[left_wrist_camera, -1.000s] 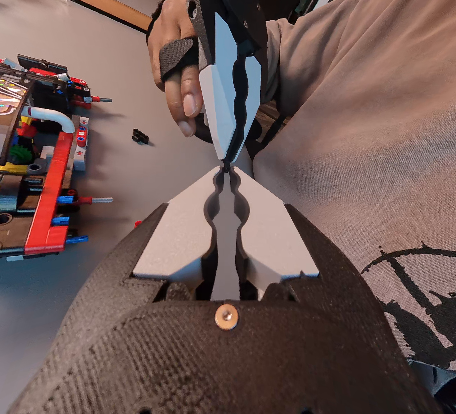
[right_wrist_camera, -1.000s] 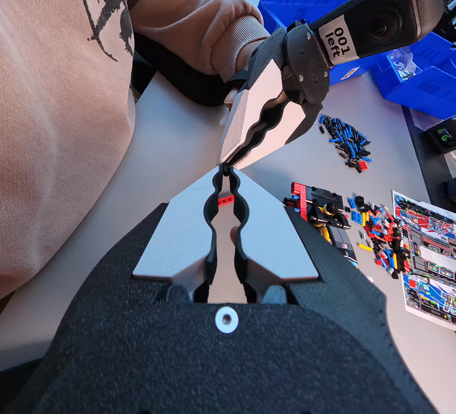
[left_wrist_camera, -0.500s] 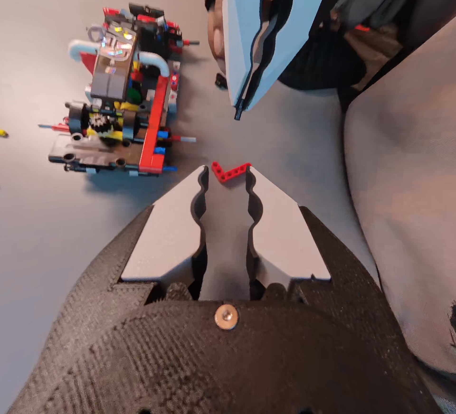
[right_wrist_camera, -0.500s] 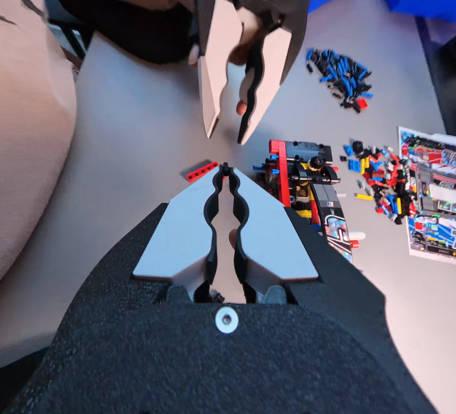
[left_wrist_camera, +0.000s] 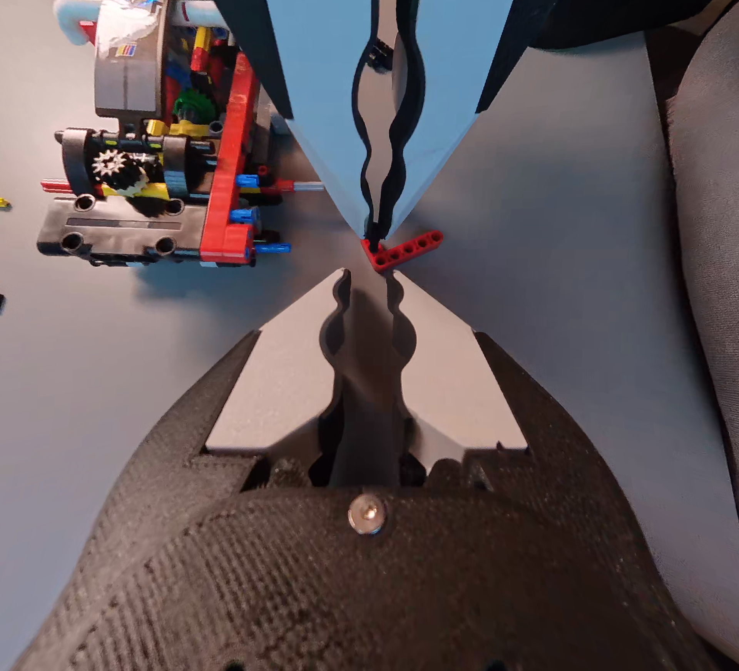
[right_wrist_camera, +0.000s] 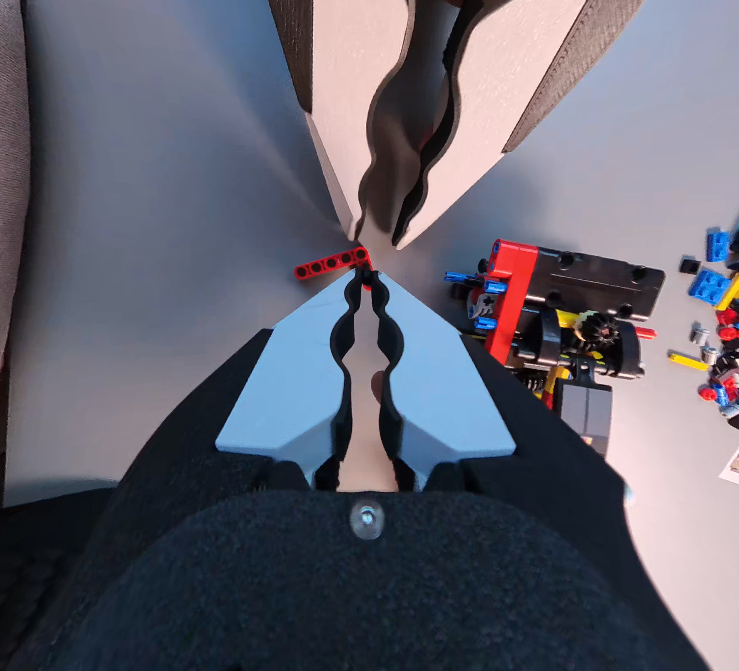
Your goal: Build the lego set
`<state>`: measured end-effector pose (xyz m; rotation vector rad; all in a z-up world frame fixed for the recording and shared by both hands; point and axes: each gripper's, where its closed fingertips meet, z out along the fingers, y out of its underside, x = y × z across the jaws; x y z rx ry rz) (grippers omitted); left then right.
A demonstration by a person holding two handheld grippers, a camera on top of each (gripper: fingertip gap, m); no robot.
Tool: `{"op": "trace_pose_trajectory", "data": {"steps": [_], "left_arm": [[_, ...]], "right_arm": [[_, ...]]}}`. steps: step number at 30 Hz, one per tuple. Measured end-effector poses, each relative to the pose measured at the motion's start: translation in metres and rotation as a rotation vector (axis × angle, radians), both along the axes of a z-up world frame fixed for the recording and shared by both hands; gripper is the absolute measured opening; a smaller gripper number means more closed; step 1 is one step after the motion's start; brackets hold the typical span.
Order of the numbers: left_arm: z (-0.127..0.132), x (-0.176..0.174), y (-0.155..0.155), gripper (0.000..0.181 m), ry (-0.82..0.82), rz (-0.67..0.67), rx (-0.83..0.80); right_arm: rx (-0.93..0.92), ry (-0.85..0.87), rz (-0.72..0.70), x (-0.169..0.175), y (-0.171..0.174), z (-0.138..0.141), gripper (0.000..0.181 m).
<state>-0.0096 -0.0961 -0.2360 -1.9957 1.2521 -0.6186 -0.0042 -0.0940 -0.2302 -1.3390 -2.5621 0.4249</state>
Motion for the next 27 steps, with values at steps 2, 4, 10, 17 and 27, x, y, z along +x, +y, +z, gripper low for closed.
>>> {"op": "trace_pose_trajectory", "data": {"steps": [2, 4, 10, 17, 27], "left_arm": [[-0.001, 0.000, 0.001, 0.015, 0.009, 0.000, 0.015], [-0.002, 0.001, 0.003, 0.014, 0.022, -0.003, 0.040], [-0.002, -0.005, 0.010, 0.013, 0.019, 0.029, 0.096], [0.004, -0.015, 0.007, 0.013, 0.029, 0.021, 0.153], [0.020, 0.004, -0.029, 0.013, 0.068, -0.042, 0.365]], "right_arm": [[0.011, -0.032, 0.007, 0.000, 0.000, 0.000, 0.002], [0.017, -0.067, 0.006, -0.001, 0.001, 0.000, 0.002], [0.022, -0.134, -0.003, -0.002, 0.002, 0.000, 0.001], [0.053, -0.160, -0.020, -0.001, 0.003, -0.001, 0.001], [0.056, -0.291, -0.089, 0.003, 0.009, -0.001, 0.001]]}}
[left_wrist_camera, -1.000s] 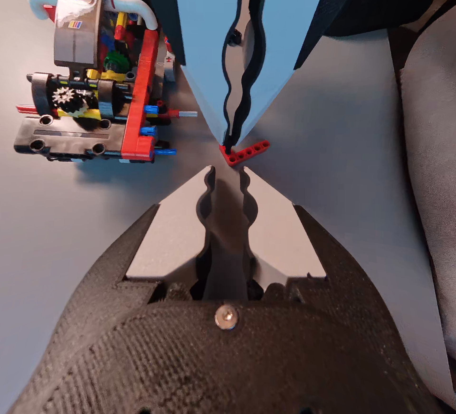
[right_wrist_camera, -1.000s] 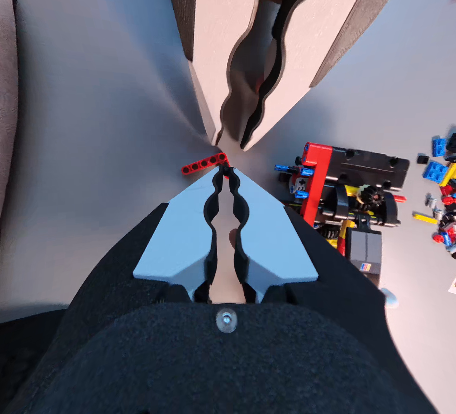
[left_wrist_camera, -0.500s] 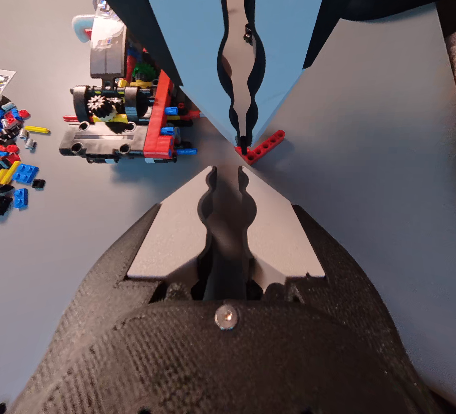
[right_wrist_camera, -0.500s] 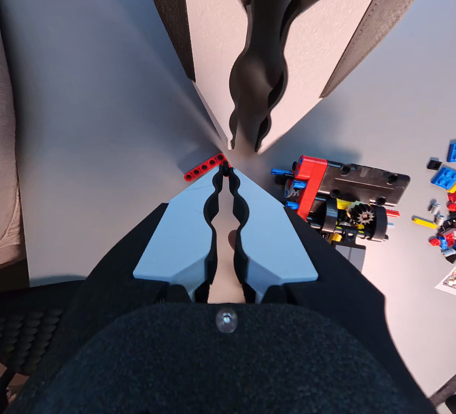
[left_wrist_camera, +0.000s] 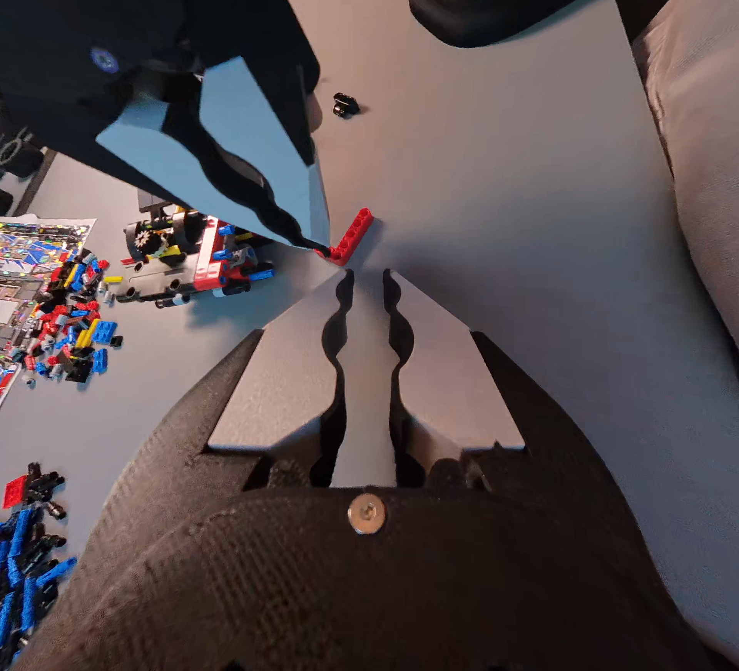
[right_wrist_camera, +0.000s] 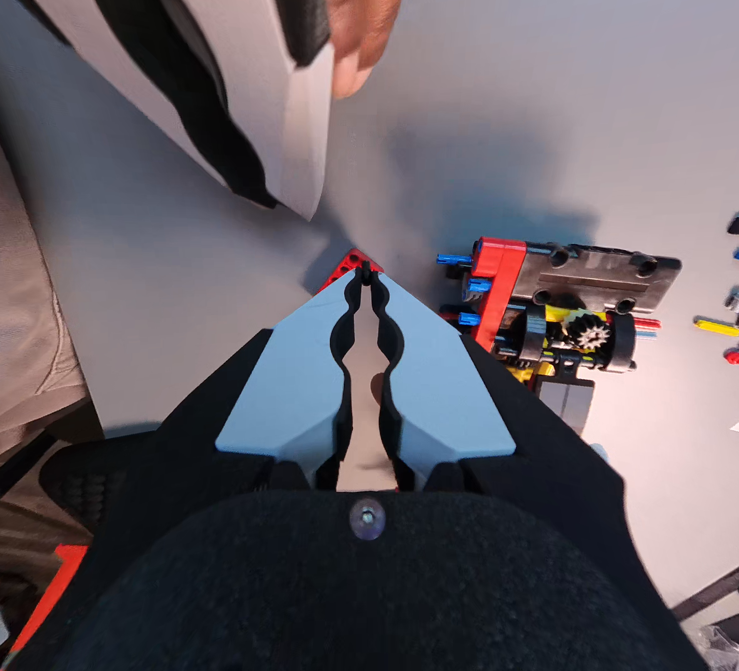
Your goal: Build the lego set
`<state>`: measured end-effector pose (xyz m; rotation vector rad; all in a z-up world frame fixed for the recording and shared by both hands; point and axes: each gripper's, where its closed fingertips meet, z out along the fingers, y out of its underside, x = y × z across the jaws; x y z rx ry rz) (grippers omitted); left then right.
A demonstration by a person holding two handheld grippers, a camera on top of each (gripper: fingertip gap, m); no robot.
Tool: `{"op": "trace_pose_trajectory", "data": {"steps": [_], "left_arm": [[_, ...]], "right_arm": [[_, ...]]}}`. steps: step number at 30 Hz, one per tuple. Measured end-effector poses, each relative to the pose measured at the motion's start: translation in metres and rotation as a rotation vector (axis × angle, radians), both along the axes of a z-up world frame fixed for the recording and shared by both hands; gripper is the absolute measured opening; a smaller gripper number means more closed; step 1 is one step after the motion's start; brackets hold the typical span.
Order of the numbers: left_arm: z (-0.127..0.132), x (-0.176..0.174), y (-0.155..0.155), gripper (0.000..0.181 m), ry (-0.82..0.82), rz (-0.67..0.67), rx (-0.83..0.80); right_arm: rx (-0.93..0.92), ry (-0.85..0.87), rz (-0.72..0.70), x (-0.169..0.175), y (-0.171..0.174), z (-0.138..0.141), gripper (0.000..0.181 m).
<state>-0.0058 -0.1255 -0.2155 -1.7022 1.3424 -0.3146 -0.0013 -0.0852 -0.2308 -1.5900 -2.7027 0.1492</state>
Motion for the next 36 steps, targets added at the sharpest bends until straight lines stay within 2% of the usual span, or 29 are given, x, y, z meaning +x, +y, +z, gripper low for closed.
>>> {"op": "trace_pose_trajectory", "data": {"steps": [3, 11, 36], "left_arm": [[-0.006, 0.005, 0.004, 0.014, 0.055, 0.035, 0.026], [-0.016, 0.003, 0.022, 0.011, 0.076, 0.106, 0.009], [-0.023, 0.013, 0.031, 0.004, 0.135, 0.108, 0.055]], "right_arm": [[-0.002, -0.028, -0.013, 0.001, 0.000, 0.000, 0.001], [-0.017, -0.079, -0.052, 0.004, 0.000, 0.001, 0.001], [-0.051, -0.099, -0.088, 0.004, -0.001, 0.001, 0.001]]}}
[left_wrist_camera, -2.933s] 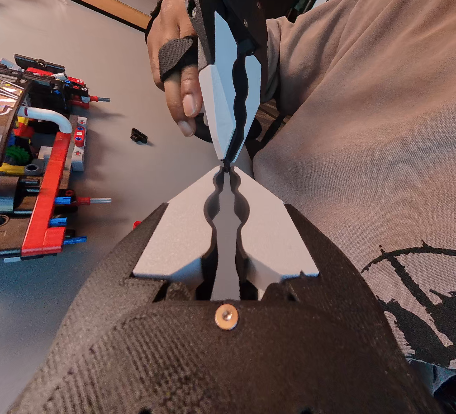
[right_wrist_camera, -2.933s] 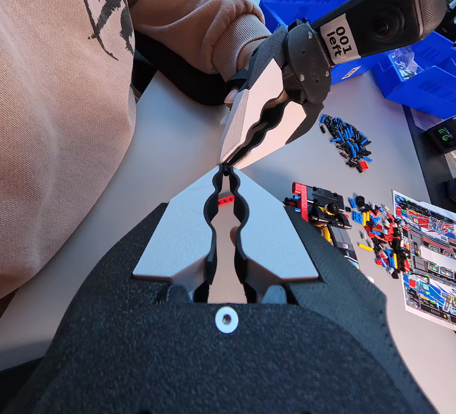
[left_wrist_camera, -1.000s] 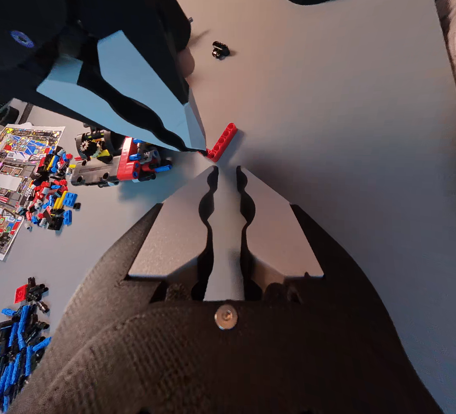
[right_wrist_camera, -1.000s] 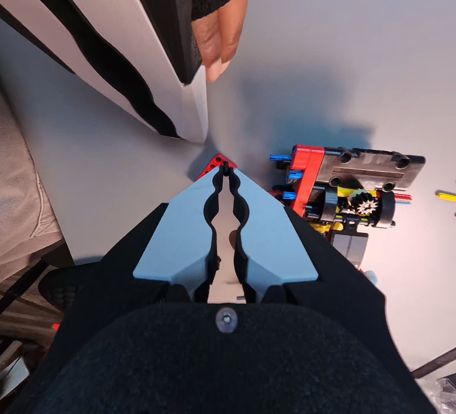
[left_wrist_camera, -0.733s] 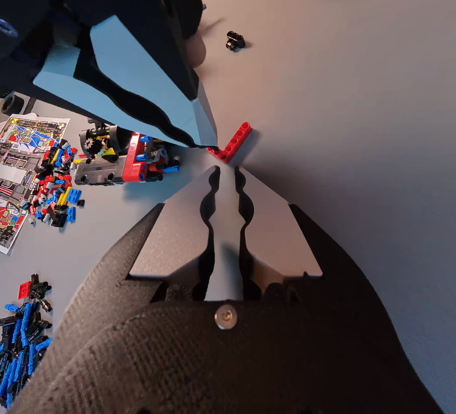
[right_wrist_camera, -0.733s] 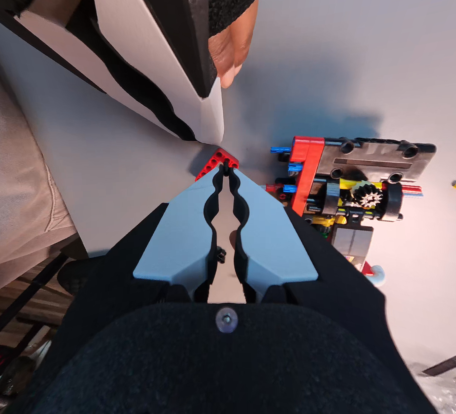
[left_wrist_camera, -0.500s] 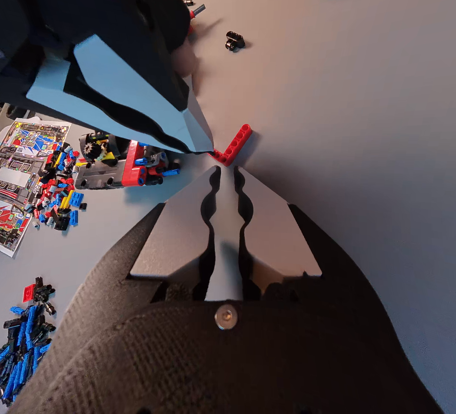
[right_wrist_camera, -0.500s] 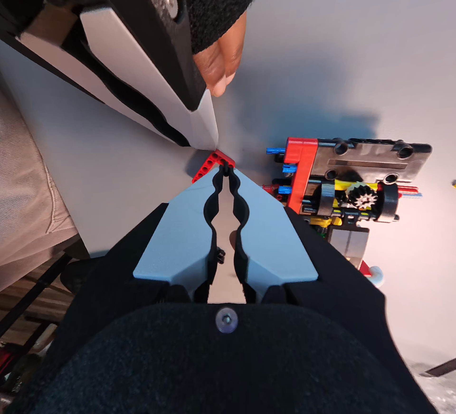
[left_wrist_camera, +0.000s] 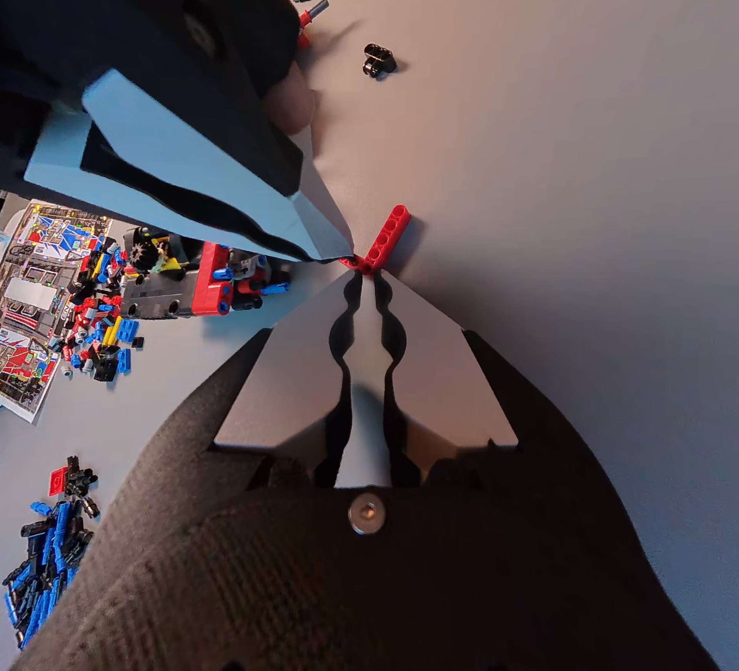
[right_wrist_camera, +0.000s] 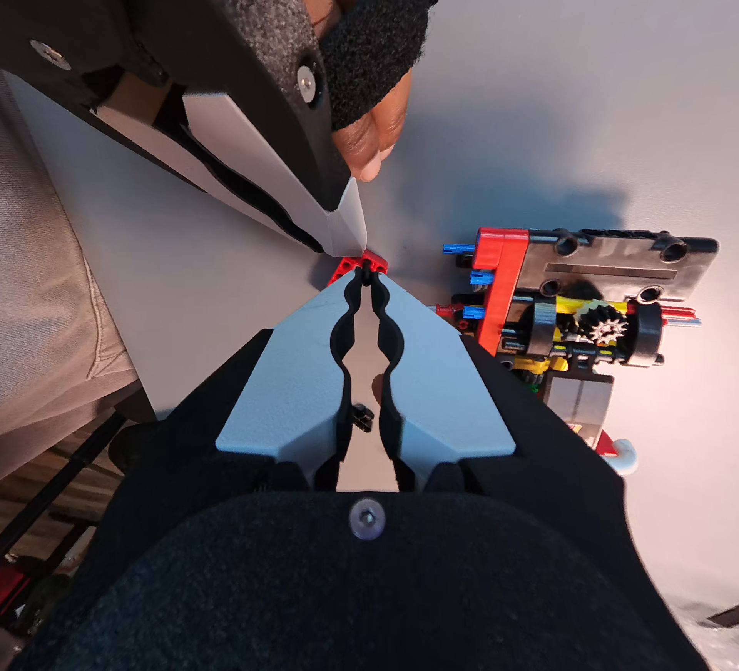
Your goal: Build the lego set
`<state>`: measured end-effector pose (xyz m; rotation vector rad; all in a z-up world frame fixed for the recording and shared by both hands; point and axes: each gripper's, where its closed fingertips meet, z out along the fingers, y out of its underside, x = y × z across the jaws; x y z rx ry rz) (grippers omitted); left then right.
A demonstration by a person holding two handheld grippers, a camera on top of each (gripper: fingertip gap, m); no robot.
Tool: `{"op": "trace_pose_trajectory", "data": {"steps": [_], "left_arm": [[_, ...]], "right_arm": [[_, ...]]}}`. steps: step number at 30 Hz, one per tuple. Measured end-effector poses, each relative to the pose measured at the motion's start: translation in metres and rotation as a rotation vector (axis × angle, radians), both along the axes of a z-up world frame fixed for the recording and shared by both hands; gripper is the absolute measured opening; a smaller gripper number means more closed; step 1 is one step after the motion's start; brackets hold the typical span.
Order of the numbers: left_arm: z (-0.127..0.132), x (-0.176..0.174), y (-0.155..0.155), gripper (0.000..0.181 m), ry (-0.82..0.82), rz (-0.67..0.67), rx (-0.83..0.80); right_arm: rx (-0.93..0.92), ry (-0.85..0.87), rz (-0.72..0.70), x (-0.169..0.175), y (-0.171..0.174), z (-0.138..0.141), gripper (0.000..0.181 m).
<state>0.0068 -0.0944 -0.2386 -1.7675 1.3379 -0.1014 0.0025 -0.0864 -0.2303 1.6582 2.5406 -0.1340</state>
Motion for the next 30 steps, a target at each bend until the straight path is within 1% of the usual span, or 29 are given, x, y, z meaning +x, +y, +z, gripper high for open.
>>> {"op": "trace_pose_trajectory", "data": {"steps": [11, 15, 20, 24, 30], "left_arm": [[-0.0002, 0.0008, 0.0003, 0.002, 0.003, -0.001, 0.005], [-0.0003, 0.0009, 0.0005, 0.002, 0.004, 0.001, 0.004], [-0.0004, 0.0016, 0.0013, 0.002, 0.011, -0.002, 0.010], [-0.0002, 0.0000, 0.0051, 0.000, 0.012, 0.012, 0.023], [-0.0001, -0.0003, 0.0054, 0.000, 0.022, 0.015, 0.036]], "right_arm": [[0.007, 0.020, -0.004, 0.0004, 0.0006, -0.0016, 0.001], [0.051, 0.040, 0.032, 0.0012, 0.0013, -0.0023, 0.001], [0.105, 0.098, 0.043, 0.0012, 0.0019, -0.0029, 0.001], [0.106, 0.044, 0.046, -0.0016, 0.0028, -0.0030, 0.001], [0.138, -0.004, 0.097, -0.0015, 0.0027, -0.0031, 0.001]]}}
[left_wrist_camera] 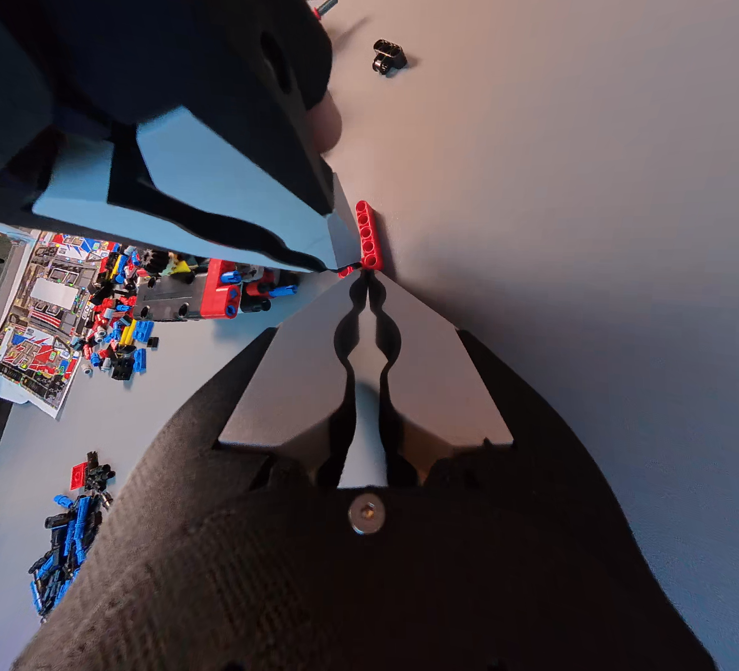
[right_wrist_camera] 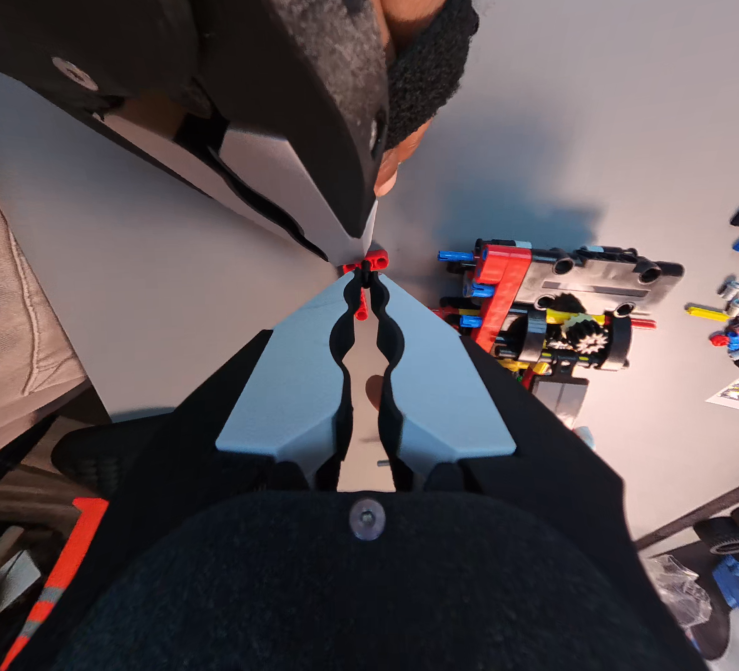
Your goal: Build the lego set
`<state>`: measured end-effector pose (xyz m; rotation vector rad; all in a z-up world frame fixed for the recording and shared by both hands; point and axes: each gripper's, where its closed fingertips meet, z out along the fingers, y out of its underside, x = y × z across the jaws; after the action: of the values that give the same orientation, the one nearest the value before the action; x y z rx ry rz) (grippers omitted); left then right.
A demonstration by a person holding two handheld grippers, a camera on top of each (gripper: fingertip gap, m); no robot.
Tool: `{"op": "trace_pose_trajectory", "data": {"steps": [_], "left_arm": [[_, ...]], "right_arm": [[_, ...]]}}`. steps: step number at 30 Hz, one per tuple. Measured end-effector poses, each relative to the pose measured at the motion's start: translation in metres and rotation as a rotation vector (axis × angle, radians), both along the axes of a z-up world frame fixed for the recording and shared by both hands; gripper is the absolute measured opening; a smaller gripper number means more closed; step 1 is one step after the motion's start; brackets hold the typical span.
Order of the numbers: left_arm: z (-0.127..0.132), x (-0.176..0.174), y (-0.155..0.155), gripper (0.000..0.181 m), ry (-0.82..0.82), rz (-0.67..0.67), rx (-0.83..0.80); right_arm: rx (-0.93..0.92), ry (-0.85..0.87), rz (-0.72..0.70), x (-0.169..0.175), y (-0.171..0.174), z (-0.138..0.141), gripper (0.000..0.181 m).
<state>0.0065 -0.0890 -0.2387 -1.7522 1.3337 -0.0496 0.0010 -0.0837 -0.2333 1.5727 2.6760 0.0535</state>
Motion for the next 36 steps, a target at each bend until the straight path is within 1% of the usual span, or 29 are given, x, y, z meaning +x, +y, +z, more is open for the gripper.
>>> {"op": "trace_pose_trajectory", "data": {"steps": [3, 5, 10, 16, 18, 19, 20, 21, 22, 23, 24, 26, 30, 33, 35, 36], "left_arm": [[-0.001, 0.000, 0.000, 0.000, -0.002, -0.004, -0.004], [-0.002, 0.000, -0.002, 0.000, 0.015, -0.007, -0.014], [-0.002, -0.001, -0.002, 0.000, 0.021, -0.005, -0.007], [-0.001, -0.005, -0.002, 0.000, 0.028, -0.003, 0.012], [0.000, -0.008, -0.003, 0.000, 0.001, 0.009, -0.009], [0.001, -0.009, -0.004, 0.004, -0.020, 0.012, -0.026], [0.001, -0.011, -0.005, 0.005, -0.038, 0.018, -0.041], [0.001, -0.012, -0.005, 0.007, -0.052, 0.025, -0.054], [0.002, -0.013, -0.006, 0.008, -0.063, 0.028, -0.065], [0.002, -0.014, -0.006, 0.011, -0.074, 0.031, -0.076], [0.002, -0.014, -0.006, 0.013, -0.085, 0.035, -0.087], [0.002, -0.014, -0.005, 0.014, -0.103, 0.039, -0.109], [0.002, -0.017, -0.001, 0.017, -0.120, 0.058, -0.136], [0.001, -0.016, 0.002, 0.017, -0.140, 0.066, -0.164], [0.001, -0.015, 0.003, 0.015, -0.144, 0.064, -0.173], [0.001, -0.013, 0.003, 0.012, -0.146, 0.056, -0.178]], "right_arm": [[-0.005, -0.033, 0.004, -0.002, -0.001, 0.000, 0.000], [0.007, -0.048, 0.018, -0.002, -0.001, -0.006, 0.001], [-0.013, -0.020, -0.006, -0.003, -0.002, -0.006, 0.001], [-0.029, 0.075, -0.068, -0.003, -0.002, -0.005, 0.001], [-0.028, 0.141, -0.101, -0.004, -0.002, -0.005, 0.001], [-0.048, 0.188, -0.128, -0.006, -0.003, -0.003, 0.002], [-0.094, 0.245, -0.157, -0.010, -0.008, 0.002, 0.007], [-0.133, 0.295, -0.188, -0.013, -0.010, 0.009, 0.019], [-0.151, 0.334, -0.207, -0.013, -0.010, 0.015, 0.026], [-0.170, 0.374, -0.212, -0.013, -0.009, 0.020, 0.027], [-0.195, 0.407, -0.222, -0.012, -0.010, 0.024, 0.026], [-0.228, 0.412, -0.245, -0.001, -0.009, 0.024, 0.027], [-0.191, 0.445, -0.261, 0.013, 0.003, 0.008, 0.025], [-0.207, 0.475, -0.267, 0.011, -0.001, -0.004, 0.018], [-0.228, 0.499, -0.300, 0.007, -0.004, -0.004, 0.007], [-0.241, 0.500, -0.326, 0.007, -0.007, -0.003, 0.007]]}}
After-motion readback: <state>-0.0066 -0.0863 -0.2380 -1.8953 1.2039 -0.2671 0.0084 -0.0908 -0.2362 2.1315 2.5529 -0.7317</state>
